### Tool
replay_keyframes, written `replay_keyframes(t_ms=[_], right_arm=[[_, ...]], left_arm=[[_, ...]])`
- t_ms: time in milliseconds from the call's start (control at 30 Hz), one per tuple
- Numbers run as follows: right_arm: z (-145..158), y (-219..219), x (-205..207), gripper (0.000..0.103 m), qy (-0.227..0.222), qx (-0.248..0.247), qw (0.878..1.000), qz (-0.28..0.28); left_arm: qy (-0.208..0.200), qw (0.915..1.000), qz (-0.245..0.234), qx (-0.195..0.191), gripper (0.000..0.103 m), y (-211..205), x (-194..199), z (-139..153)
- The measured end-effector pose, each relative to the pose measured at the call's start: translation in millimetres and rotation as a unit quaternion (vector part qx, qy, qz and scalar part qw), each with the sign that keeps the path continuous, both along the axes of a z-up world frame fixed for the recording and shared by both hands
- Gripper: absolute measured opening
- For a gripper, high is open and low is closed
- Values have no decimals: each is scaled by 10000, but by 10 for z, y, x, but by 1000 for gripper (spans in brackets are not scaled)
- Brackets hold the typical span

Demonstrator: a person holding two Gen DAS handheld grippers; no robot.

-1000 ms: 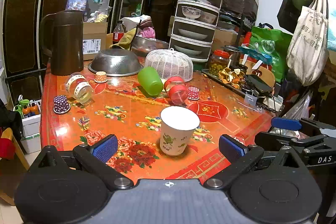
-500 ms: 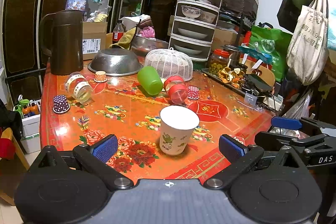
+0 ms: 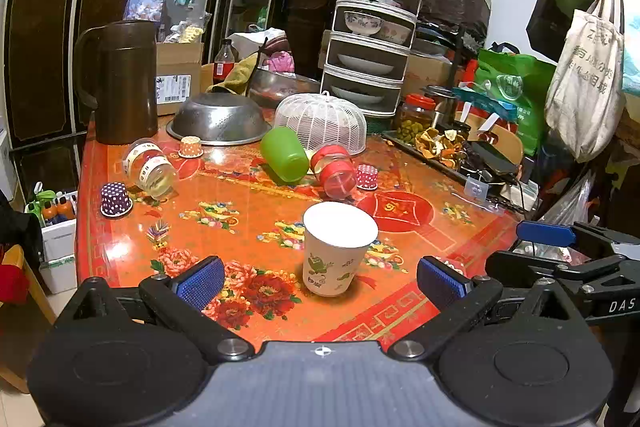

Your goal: Flip cup upright

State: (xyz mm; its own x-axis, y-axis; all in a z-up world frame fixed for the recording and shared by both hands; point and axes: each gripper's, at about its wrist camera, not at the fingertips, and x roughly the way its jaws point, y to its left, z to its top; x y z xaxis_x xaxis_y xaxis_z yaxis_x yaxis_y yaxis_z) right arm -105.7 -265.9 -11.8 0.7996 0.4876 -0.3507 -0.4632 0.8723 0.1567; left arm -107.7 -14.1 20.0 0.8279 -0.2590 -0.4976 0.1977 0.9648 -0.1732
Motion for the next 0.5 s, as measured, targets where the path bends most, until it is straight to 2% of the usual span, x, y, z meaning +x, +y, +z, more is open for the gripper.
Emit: replay_keyframes(t_ms=[500], right_arm=[[2, 25, -7, 102, -1, -34, 10000, 20]], left_arm=[[27, 10000, -14, -14, 103, -16, 10, -17]])
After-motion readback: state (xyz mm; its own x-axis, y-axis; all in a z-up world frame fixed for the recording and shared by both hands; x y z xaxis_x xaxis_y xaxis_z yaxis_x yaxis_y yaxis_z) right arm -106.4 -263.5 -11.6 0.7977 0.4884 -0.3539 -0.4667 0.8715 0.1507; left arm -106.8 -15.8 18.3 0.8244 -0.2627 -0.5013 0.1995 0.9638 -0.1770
